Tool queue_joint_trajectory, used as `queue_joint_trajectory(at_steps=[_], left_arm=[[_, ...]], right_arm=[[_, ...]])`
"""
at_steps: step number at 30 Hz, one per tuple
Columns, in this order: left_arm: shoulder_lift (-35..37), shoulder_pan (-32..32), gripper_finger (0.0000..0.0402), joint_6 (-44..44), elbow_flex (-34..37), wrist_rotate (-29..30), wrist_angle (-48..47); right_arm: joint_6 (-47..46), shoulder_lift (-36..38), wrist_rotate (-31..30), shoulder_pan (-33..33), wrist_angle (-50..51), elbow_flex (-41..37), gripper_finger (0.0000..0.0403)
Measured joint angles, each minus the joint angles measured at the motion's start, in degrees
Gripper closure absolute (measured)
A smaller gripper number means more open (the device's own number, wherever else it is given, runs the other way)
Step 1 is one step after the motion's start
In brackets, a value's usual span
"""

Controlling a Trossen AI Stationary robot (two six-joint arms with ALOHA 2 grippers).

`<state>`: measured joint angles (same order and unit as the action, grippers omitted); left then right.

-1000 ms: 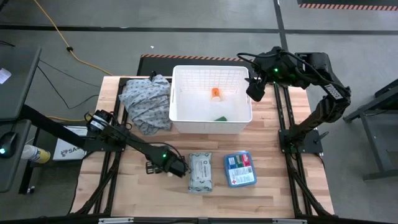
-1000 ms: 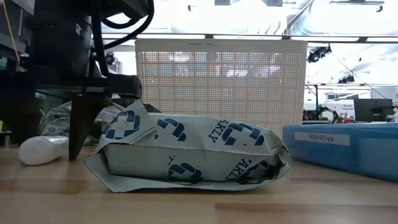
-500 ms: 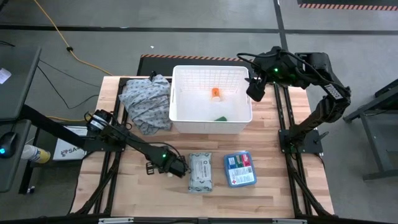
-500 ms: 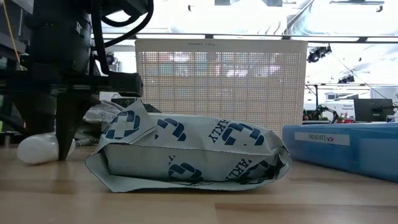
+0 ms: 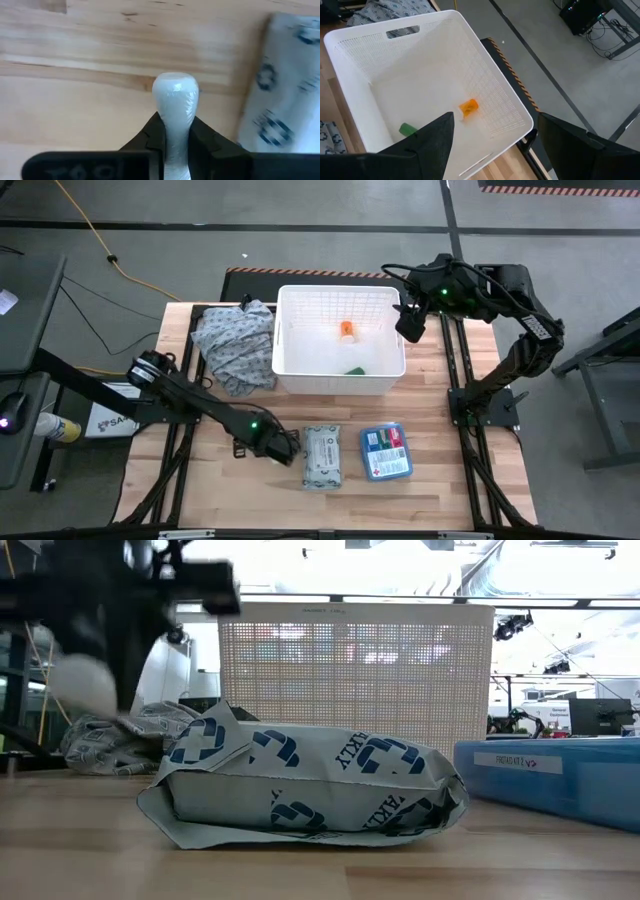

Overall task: Pick & place medical supplies in basket/bin
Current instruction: Put the white gauze in the white bin

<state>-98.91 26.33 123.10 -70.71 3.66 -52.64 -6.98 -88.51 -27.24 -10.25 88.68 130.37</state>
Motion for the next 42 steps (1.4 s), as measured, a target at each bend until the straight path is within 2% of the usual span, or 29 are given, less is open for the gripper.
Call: queue_joint_trajectory(at_steps=[8,13,19,34,42], left_arm=[[0.00,0.00,0.0319,-5.46,-15.06,6.04,-12.42],[0.09,0.02,0.0322,-9.53,-24.85,13.03,-17.96],[0.09,-0.02,0.0322,-15.50,-33.40,21.80,-19.67],[0.13,-0.22,0.0321,-22.86,-41.07,35.59,-19.77],[0.20,-4.82,0.0320,-32.68,-46.38,40.53,-18.70]], right_arm=[[0.00,0.00,0.00,-0.02,0.00,0.00,0.0126],[0.00,0.00,0.02,0.01,0.00,0.01,0.0126],[0.00,0.00,0.02,0.00,0.00,0.00,0.0126],[0.00,0.00,0.02,-0.01,0.00,0.00,0.0126],[0.00,0.00,0.04,0.00,0.00,0.00,0.0126]])
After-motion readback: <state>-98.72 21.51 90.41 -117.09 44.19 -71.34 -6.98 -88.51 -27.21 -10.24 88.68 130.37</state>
